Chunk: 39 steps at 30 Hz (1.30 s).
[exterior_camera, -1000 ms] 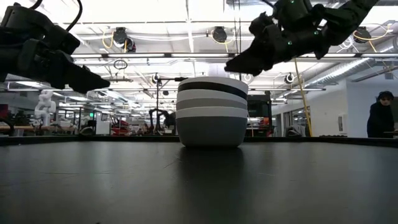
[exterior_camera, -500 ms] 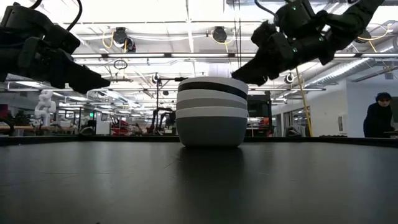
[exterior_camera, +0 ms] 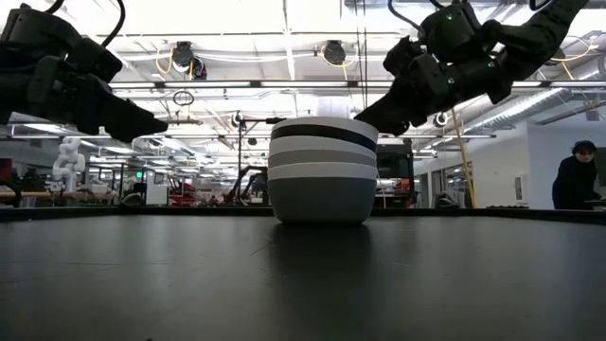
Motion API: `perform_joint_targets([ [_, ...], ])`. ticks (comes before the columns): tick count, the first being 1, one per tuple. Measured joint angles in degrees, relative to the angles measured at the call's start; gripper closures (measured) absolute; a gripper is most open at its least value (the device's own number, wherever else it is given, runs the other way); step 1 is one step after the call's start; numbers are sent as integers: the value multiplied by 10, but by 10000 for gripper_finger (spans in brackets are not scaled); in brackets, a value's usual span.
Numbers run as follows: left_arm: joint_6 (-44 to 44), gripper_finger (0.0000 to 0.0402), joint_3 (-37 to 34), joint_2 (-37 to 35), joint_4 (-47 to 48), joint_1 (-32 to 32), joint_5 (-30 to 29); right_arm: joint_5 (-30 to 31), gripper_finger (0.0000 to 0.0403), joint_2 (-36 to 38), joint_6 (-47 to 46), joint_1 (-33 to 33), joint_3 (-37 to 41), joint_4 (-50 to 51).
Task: Nest bowls inside each other
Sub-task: Return to Home Position
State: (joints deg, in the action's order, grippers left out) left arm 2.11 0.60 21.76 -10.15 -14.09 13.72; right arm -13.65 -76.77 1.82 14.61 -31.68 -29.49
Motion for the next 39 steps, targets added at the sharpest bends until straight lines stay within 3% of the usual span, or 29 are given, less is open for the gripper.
perform_joint_targets([
  [26, -1, 183, 0, 0, 0, 0, -1, 1, 232, 6, 9, 0, 7, -10],
  [32, 13, 183, 0, -1, -24, 0, 0, 1, 232, 47, 30, 0, 7, 26],
  [39, 48, 183, 0, -12, -51, 0, 7, -1, 232, 151, 34, -13, 19, 113],
])
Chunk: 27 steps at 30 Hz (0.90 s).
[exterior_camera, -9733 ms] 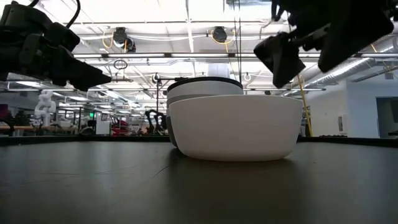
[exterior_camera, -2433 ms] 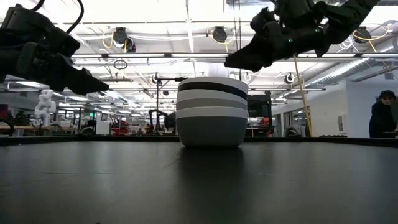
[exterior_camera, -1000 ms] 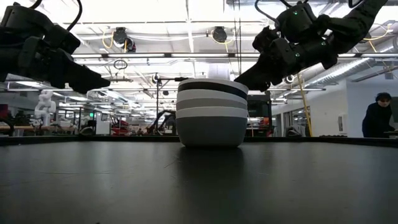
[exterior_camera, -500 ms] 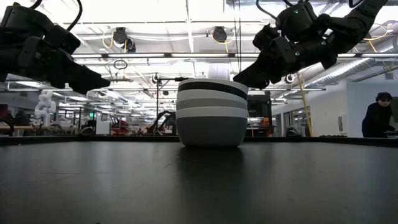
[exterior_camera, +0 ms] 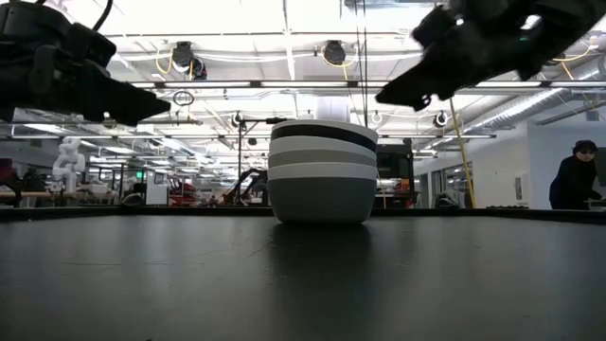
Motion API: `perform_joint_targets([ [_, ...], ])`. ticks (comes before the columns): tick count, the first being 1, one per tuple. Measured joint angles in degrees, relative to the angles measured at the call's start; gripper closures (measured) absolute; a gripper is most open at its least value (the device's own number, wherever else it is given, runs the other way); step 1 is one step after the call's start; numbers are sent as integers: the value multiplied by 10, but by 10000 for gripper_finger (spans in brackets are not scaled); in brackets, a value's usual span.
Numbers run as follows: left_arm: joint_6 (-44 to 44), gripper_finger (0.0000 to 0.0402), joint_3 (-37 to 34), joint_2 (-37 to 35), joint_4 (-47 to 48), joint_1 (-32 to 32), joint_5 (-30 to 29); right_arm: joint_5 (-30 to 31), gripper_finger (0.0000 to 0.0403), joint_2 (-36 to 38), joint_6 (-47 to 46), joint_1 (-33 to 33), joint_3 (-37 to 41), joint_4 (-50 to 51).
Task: Nest bowls inside each other
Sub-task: Return to Home Position
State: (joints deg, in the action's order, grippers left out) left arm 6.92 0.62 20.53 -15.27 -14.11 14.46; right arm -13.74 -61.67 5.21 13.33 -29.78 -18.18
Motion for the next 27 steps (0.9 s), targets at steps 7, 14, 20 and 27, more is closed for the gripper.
perform_joint_targets([
  [7, -2, 183, 0, -51, 13, 0, -2, 4, 232, 171, -39, -18, 102, -13],
  [14, -9, 183, 0, -78, 35, 0, -57, 21, 234, 286, -84, -18, 168, -7],
  [20, -27, 183, 0, -78, 37, 0, -59, 60, 251, 315, -87, -18, 184, 12],
  [27, -23, 183, 0, -78, 80, 0, -77, 64, 269, 354, -104, -18, 210, 36],
])
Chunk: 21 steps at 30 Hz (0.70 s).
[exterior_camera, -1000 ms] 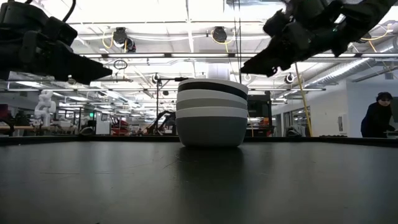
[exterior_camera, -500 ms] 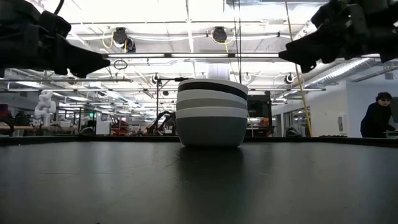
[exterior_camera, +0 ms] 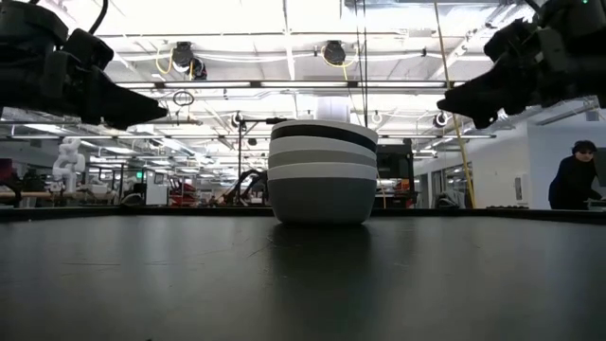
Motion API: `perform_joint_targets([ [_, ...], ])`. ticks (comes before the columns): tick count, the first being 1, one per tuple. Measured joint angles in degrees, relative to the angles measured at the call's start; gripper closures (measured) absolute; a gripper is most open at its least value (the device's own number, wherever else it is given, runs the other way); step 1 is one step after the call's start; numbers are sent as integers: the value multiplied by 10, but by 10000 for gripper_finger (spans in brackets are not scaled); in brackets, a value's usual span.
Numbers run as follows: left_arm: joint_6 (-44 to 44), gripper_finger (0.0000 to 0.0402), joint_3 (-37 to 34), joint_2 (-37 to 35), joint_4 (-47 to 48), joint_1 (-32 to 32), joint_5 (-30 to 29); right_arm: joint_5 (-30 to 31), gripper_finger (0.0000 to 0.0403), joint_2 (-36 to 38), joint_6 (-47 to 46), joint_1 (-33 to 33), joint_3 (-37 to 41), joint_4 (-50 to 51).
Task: Nest bowls inside each other
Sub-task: Return to Home Position
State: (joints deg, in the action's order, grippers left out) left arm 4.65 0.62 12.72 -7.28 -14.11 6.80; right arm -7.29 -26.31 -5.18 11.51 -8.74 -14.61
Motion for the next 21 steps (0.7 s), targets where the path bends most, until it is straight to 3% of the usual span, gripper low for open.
perform_joint_targets([
  [11, 9, 183, 0, 0, 17, 0, 7, 16, 276, 37, -45, 0, 76, -39],
  [21, 3, 183, 0, 0, 60, 0, -16, 42, 276, 35, -13, 0, 77, 30],
])
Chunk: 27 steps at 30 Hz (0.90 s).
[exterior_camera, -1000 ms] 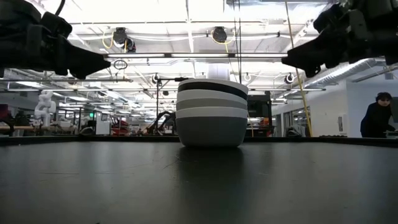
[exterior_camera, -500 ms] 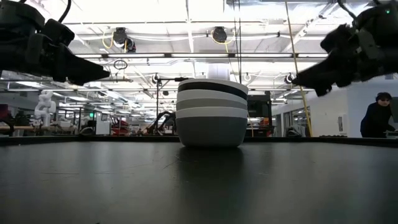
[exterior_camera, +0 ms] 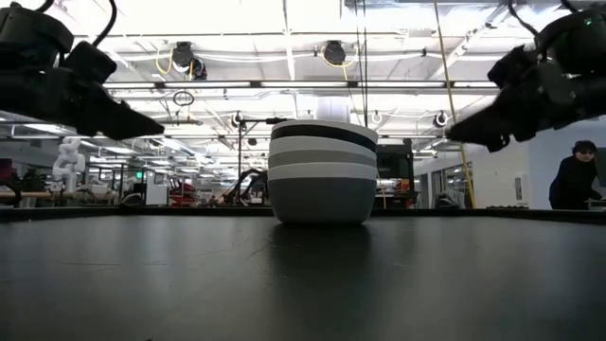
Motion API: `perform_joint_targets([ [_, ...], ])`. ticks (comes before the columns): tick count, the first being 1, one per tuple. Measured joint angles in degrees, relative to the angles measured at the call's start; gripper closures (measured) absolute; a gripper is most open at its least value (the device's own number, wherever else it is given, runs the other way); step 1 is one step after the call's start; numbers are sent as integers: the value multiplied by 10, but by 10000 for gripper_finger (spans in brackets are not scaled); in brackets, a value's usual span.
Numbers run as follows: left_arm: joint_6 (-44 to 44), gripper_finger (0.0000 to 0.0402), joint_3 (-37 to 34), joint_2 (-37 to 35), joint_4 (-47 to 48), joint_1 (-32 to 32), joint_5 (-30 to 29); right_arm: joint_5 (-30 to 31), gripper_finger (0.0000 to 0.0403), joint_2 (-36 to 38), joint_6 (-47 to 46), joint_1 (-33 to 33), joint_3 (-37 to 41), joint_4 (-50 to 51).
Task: Nest bowls inside each other
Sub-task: Return to Home Position
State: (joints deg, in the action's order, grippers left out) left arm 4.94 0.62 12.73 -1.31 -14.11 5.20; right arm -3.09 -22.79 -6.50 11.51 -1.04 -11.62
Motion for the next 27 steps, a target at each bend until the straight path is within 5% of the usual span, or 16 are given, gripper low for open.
perform_joint_targets([
  [10, 47, 183, 0, 0, -26, 0, -29, 45, 276, 0, 29, 0, 1, 32],
  [14, 35, 183, 0, 0, -40, 0, 3, 35, 276, -4, 46, 0, 1, 24],
  [20, 23, 183, 0, 0, -32, 0, 93, -74, 276, -25, 48, -13, 2, -24],
  [27, 24, 183, 0, 0, -27, 0, 109, -44, 276, -59, 28, -77, 2, -49],
])
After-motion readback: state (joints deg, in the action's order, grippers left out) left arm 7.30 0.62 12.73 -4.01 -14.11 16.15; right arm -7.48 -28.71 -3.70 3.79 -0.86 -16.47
